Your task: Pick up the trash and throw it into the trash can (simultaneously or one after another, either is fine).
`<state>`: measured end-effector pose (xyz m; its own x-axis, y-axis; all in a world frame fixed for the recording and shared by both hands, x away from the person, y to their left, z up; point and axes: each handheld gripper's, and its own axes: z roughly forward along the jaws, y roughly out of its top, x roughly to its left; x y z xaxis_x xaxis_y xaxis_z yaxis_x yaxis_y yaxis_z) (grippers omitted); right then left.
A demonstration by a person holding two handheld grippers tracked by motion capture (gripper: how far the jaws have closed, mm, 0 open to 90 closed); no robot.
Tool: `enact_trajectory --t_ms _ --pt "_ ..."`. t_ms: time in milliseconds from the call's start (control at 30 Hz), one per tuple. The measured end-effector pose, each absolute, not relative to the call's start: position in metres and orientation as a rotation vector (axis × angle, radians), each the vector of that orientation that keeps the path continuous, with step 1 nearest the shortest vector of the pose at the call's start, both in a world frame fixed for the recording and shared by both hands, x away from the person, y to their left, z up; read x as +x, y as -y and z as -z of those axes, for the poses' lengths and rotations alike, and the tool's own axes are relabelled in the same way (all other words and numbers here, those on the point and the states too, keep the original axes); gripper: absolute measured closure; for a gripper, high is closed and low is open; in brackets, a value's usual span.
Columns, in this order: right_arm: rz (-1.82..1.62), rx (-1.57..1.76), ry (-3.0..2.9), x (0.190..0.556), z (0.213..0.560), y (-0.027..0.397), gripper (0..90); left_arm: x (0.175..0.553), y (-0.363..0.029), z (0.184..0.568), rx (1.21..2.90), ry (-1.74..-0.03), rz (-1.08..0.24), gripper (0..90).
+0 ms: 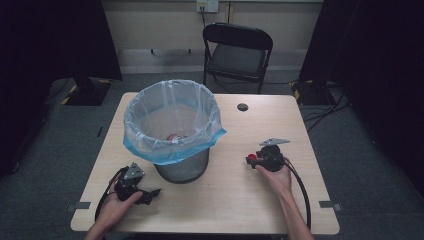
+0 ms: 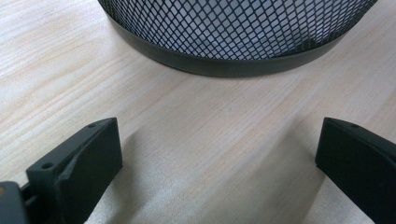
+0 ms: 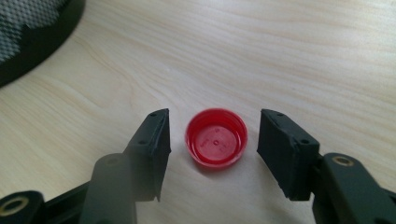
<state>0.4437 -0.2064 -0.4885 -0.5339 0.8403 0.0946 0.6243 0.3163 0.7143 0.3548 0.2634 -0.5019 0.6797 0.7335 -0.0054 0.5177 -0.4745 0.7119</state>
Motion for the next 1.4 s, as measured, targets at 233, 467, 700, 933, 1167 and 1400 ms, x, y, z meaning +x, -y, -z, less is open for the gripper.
enact_trajectory --t_ms 233,467,700,933,1167,1400 --pt "-0.949 1.244 -2.266 0.438 0.491 0.201 55.9 0.355 -0.263 0.502 2.184 -0.957 -0.393 0.0" --pt "-0.954 1.274 -2.237 0.437 0.492 0.199 56.6 0.355 -0.263 0.502 2.183 -0.956 -0.392 0.0" --pt "-0.909 1.299 -2.250 0.439 0.488 0.195 59.9 0.355 -0.263 0.502 2.184 -0.957 -0.392 0.0" --pt "-0.938 1.336 -2.229 0.441 0.484 0.194 59.9 0.355 -0.263 0.502 2.184 -0.957 -0.393 0.0" --pt "-1.076 1.365 -2.202 0.438 0.470 0.199 59.8 0.355 -0.263 0.502 2.184 -0.957 -0.394 0.0" --pt "-1.186 1.385 -2.186 0.436 0.461 0.201 59.8 0.355 -0.263 0.502 2.184 -0.956 -0.393 0.0"
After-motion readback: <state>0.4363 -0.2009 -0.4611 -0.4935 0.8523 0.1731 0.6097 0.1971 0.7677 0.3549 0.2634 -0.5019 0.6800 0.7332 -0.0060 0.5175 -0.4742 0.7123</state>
